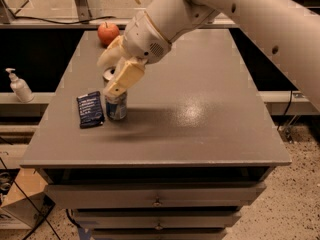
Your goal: Move redbull can near rxbar blueberry
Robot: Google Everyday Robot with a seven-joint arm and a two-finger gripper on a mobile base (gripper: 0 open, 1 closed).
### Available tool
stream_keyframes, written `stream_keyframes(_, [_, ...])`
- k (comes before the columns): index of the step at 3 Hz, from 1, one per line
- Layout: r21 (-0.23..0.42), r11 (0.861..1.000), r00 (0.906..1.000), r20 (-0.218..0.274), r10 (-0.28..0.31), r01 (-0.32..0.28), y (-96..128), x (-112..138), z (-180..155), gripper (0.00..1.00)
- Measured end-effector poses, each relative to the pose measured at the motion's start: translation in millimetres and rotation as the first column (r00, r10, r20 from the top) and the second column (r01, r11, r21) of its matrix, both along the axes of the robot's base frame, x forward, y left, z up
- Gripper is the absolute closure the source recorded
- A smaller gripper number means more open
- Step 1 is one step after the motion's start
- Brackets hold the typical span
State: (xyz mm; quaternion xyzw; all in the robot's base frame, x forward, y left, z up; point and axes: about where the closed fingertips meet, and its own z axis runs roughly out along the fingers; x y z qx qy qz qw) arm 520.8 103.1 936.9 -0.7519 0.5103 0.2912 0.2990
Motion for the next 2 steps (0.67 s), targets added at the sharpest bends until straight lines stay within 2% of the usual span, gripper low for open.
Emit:
stream_keyframes(1, [0.000,1.000,1.0000,0.000,0.003,-0.003,1.5,-0.7,-0.3,0.00])
stream_keyframes(2, [0.000,1.000,1.0000,0.000,0.003,-0.003,1.6,-0.8,-0.3,0.00])
